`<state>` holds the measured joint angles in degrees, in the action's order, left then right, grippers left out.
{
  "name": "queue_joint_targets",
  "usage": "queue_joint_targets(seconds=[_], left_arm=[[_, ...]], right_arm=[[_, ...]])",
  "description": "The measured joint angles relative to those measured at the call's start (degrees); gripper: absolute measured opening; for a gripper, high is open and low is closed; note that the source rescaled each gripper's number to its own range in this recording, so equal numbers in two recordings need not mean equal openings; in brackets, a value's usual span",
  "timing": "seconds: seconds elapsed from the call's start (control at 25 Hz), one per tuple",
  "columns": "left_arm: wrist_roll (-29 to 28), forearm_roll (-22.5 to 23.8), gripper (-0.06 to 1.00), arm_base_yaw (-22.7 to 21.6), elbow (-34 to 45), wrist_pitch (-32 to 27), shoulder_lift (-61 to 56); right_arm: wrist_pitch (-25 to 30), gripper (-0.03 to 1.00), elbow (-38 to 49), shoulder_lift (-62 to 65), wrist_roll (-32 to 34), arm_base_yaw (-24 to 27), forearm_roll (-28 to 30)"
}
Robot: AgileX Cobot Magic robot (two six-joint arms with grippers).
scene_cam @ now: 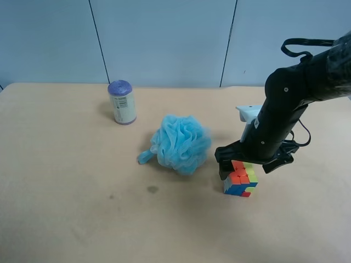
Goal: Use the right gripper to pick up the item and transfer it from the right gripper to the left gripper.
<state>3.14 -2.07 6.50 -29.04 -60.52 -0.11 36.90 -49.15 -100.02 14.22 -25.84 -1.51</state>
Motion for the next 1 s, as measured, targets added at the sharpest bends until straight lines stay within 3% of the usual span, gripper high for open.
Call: queue_joint_targets(seconds=[0.36, 0.44, 0.56, 0.88, 1.0], left_arm=[[0.00, 0.00, 1.00, 0.00, 0.00, 0.00, 0.00], [0.00, 0.00, 1.00, 0.00, 0.00, 0.00, 0.00], [0.00, 0.00, 1.00, 0.00, 0.00, 0.00, 0.00], [0.05, 0.00, 1.00, 0.00, 0.00, 0.00, 0.00], [0.05, 0.00, 1.00, 0.00, 0.00, 0.00, 0.00]], right_arm=[[-0.11, 0.61, -0.01, -3.22, 0.00, 0.00, -1.28], [-0.18, 0.41, -0.06, -3.30, 0.00, 0.00, -1.52], [-0.96, 0.00, -0.06, -3.30, 0.06, 0.00, -1.63], [-1.00, 0.00, -0.53, -2.43, 0.45, 0.00, -1.68], [1.74, 0.00, -2.89, 0.73, -0.32, 0.00, -1.68]])
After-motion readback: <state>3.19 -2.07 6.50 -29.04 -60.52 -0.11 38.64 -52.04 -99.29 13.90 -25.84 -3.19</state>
